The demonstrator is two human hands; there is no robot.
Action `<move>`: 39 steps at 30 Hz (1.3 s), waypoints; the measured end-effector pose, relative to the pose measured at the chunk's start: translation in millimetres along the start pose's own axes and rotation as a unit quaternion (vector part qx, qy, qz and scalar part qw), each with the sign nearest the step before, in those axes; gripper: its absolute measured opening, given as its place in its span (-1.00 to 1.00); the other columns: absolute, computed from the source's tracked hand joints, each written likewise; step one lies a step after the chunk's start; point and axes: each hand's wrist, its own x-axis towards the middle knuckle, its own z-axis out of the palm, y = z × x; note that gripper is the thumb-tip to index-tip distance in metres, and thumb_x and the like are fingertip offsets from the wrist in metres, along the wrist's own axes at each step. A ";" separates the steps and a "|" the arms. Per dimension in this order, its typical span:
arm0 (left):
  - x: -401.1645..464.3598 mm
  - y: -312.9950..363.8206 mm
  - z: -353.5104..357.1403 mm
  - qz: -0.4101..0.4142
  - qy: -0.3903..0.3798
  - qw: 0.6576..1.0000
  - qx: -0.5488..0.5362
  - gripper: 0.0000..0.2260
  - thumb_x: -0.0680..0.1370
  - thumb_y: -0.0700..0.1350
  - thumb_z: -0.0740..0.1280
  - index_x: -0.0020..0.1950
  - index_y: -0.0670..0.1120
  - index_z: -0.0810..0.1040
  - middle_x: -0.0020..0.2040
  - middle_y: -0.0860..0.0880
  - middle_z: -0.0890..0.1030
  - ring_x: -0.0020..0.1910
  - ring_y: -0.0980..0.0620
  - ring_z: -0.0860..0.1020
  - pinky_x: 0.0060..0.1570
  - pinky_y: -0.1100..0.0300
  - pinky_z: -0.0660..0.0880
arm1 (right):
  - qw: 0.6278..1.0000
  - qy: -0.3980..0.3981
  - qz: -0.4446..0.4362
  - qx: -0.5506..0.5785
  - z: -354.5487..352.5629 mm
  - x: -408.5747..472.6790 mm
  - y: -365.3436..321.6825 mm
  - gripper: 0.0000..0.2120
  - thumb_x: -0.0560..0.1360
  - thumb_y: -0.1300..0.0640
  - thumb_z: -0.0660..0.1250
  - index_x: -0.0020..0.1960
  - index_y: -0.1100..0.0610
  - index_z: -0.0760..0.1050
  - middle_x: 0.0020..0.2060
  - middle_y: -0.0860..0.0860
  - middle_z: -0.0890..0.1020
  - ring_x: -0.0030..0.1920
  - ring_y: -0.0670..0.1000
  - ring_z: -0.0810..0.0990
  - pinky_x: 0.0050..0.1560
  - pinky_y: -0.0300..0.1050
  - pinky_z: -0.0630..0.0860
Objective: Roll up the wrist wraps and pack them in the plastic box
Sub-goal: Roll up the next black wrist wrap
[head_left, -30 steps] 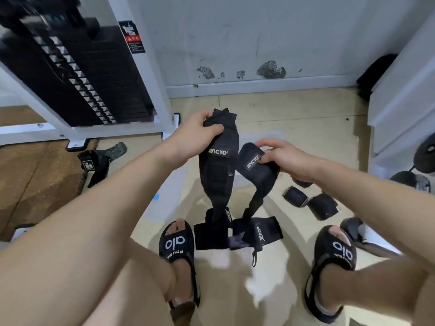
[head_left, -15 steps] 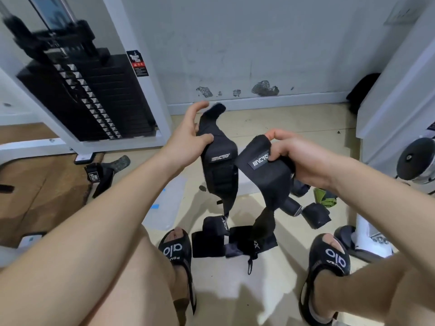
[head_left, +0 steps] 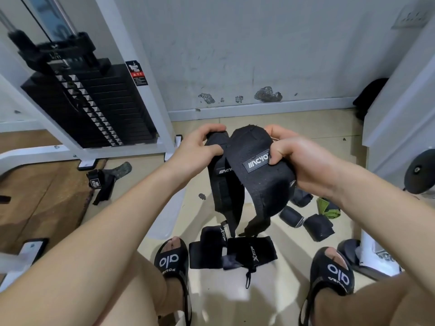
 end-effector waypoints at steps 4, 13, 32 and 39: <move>4.3 1.7 7.8 -0.001 -0.007 0.999 -0.038 -0.54 0.52 -0.36 0.38 0.37 -0.03 0.55 0.24 0.05 0.62 -0.13 0.26 0.67 -0.08 0.33 0.59 | 1.000 -0.005 0.000 0.014 -0.5 4.1 -0.7 -0.56 0.13 0.33 0.18 -0.02 0.14 0.51 -0.18 0.12 0.58 -0.20 0.07 0.55 -0.23 -0.06 0.42; 9.5 -0.2 6.8 0.014 0.006 0.999 -0.031 -0.45 0.46 -0.34 0.45 0.41 0.01 0.51 0.29 0.11 0.59 0.07 0.07 0.68 0.03 0.16 0.64 | 0.999 -0.026 0.018 0.028 -7.2 0.3 -3.1 -0.17 0.13 0.33 0.16 0.38 -0.03 0.54 0.23 0.24 0.65 0.05 0.17 0.60 -0.02 0.02 0.42; 13.9 11.6 22.6 -0.139 -0.148 0.964 -0.170 -0.58 0.70 0.22 0.14 0.29 -0.05 0.57 0.15 -0.09 0.55 0.11 -0.01 0.52 0.33 0.04 0.46 | 0.997 -0.055 -0.003 0.049 -7.5 -6.1 -6.6 -0.10 0.13 0.37 0.12 0.42 -0.08 0.50 0.30 0.23 0.61 0.07 0.18 0.60 -0.09 -0.01 0.42; 20.4 8.7 14.1 -0.150 -0.106 0.945 -0.270 -0.69 0.64 0.03 0.34 0.21 -0.17 0.66 0.03 -0.04 0.68 0.03 0.04 0.64 0.28 0.10 0.50 | 0.993 -0.111 -0.014 0.044 -6.3 -2.5 -7.1 -0.20 0.16 0.39 0.07 0.37 0.16 0.55 0.04 0.20 0.64 -0.10 0.13 0.61 -0.28 -0.15 0.49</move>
